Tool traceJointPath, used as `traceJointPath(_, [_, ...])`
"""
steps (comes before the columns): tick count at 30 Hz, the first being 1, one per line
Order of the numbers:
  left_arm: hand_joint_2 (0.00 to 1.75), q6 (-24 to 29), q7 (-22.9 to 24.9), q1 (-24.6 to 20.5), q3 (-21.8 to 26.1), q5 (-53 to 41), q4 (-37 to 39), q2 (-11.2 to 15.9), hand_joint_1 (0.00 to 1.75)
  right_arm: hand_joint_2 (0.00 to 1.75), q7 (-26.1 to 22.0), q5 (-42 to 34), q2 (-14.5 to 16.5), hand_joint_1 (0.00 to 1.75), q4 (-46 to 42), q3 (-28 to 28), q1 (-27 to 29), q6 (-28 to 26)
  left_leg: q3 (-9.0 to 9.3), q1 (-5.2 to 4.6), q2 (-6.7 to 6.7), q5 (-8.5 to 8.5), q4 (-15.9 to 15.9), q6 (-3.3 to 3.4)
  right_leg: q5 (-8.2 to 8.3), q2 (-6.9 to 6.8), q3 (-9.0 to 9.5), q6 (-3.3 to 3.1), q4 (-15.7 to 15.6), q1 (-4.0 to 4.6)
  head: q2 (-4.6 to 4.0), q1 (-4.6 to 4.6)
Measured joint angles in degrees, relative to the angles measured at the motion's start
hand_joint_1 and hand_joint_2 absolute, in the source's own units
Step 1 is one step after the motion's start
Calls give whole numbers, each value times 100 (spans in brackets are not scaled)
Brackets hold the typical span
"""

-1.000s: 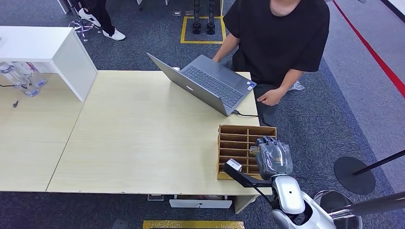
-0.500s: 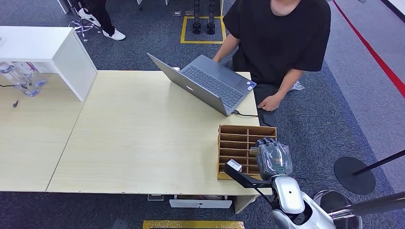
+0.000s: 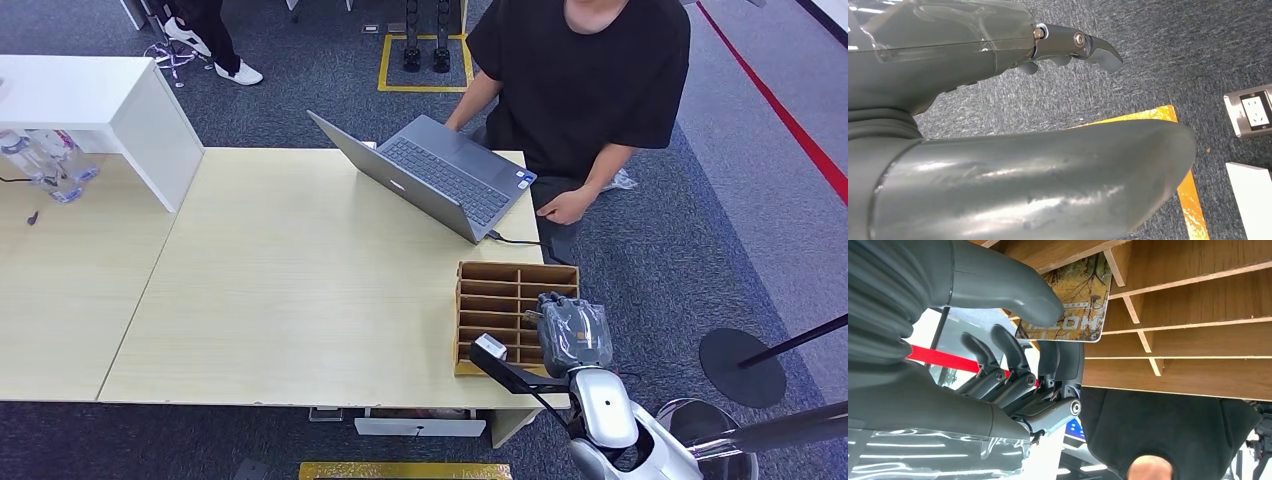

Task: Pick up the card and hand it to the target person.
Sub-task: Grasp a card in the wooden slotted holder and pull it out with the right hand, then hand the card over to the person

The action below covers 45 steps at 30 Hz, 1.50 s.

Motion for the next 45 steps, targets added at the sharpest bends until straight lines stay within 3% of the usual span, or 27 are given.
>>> traceJointPath(13, [0, 13, -1, 3, 0, -1, 0, 0, 0, 175, 101, 296, -74, 172, -154, -63, 10, -4, 0, -1, 0, 0, 0, 0, 1, 0, 0, 1, 0, -1, 0, -1])
traceJointPath(21, [0, 20, -28, 11, 0, 0, 0, 2, 0, 175, 117, 598, -295, 160, -839, -382, 10, 421, 0, -2, 0, 0, 1, 0, 1, 0, 0, 1, 0, -2, 0, -1])
traceJointPath(30, [0, 20, -34, 16, 0, -1, 0, 2, 0, 175, 61, 872, -482, 164, -1759, -767, -20, 718, 0, -1, 0, 0, 1, 0, 1, 0, 0, 1, 0, -2, 0, -2])
traceJointPath(45, [0, -42, 74, -54, -83, -1, 0, -7, 0, 175, -211, 54, -661, 154, -1755, -1269, -404, 489, 0, -1, 0, 0, 1, 0, 1, -1, 0, 1, 0, -2, 0, -1])
